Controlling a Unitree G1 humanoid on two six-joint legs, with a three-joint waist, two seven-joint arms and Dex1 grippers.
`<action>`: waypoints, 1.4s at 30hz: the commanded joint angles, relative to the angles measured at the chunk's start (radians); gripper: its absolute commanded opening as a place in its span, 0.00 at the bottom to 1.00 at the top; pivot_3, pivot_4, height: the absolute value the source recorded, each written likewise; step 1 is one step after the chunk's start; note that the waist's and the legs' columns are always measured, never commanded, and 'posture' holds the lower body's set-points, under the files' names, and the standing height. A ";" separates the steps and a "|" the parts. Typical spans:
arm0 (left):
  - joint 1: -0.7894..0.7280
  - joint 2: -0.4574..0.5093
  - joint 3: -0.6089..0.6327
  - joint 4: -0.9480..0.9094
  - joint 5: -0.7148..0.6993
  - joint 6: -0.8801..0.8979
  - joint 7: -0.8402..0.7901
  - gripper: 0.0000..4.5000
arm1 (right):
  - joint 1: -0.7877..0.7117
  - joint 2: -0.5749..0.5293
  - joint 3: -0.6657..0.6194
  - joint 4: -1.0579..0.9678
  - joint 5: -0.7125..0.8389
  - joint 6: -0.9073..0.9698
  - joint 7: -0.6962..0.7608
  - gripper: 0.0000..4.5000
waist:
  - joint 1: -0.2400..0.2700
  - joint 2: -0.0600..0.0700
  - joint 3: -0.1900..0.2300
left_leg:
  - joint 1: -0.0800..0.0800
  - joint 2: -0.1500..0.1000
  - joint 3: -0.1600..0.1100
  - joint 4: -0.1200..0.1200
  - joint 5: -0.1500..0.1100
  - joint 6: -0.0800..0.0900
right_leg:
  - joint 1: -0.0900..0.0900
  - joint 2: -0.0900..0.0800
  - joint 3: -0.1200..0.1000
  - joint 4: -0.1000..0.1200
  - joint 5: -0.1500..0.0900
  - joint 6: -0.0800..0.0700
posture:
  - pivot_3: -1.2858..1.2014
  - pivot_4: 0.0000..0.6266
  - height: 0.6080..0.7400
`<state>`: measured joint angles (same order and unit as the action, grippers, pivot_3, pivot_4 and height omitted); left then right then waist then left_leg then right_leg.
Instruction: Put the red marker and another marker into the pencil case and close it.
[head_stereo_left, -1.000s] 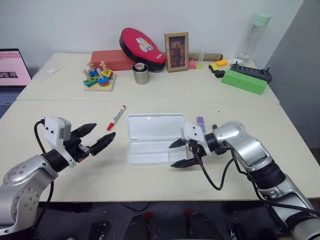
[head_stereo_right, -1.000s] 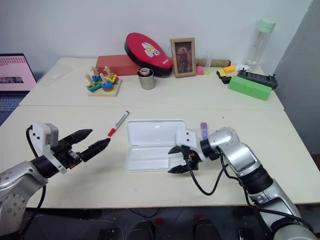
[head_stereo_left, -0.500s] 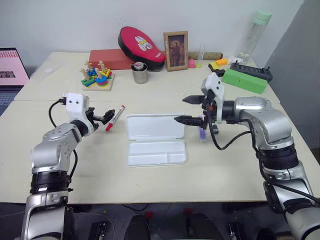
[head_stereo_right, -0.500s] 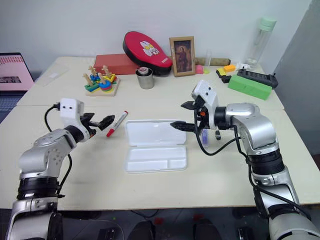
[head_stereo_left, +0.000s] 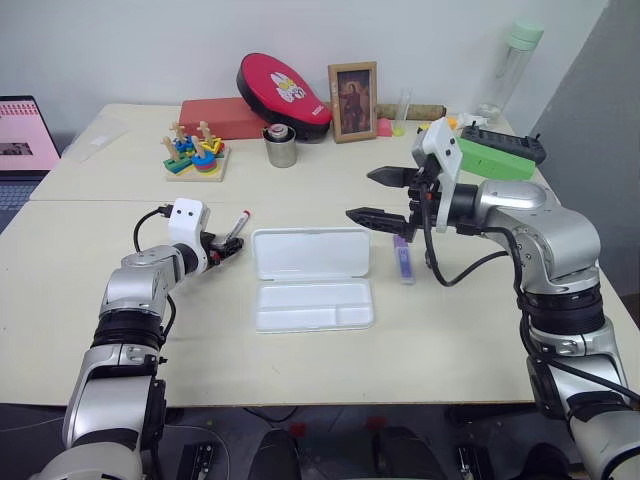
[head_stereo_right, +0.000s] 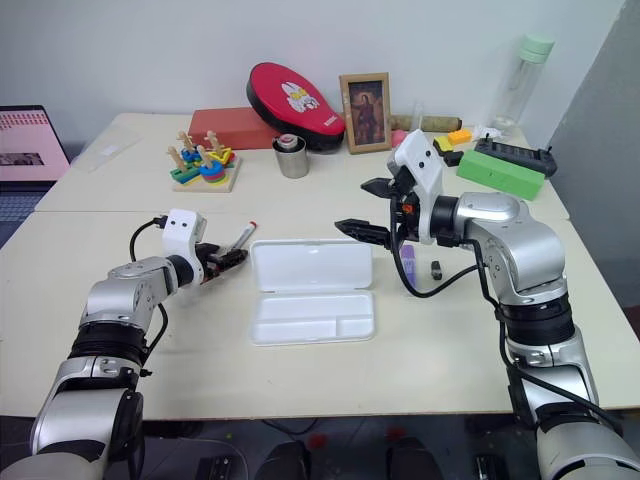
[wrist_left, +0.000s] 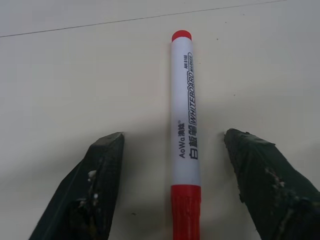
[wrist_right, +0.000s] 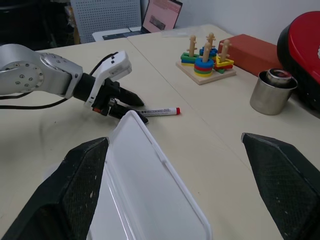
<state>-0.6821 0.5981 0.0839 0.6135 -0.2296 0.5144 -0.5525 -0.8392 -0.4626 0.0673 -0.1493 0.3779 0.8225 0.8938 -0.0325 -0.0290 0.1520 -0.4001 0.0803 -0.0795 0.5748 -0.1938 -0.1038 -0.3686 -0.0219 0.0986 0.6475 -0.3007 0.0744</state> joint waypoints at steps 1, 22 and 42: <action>-0.006 -0.003 0.008 -0.005 0.013 -0.014 -0.011 0.54 | -0.003 -0.017 -0.007 -0.044 0.030 -0.037 0.018 1.00 | 0.000 0.000 0.000 | 0.000 0.000 0.000 0.000 0.000 0.000 | 0.000 0.000 0.000 0.000 0.000 0.000 | 0.52 0.24 1.00; -0.040 0.029 0.145 -0.151 -0.078 -0.176 -0.052 0.09 | 0.002 -0.069 -0.033 -0.035 0.078 -0.088 0.052 1.00 | 0.001 0.000 0.000 | -0.001 0.000 0.000 0.000 0.000 0.000 | 0.000 0.000 0.000 0.000 0.000 0.000 | 0.52 0.24 1.00; 0.044 0.234 -0.347 -0.549 -0.003 -0.150 -0.765 0.09 | 0.172 -0.275 -0.159 -0.170 0.180 -0.053 0.067 1.00 | -0.005 0.003 0.001 | 0.000 0.000 0.001 0.001 0.000 0.001 | 0.001 0.000 0.001 -0.001 0.000 0.000 | 0.52 0.24 1.00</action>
<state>-0.6300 0.8264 -0.2420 0.0454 -0.2814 0.4179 -1.3036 -0.6713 -0.7197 -0.0575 -0.2735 0.5366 0.7652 0.9786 -0.0372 -0.0259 0.1533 -0.4005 0.0805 -0.0789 0.5757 -0.1936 -0.1031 -0.3680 -0.0215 0.1000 0.6461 -0.3009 0.0746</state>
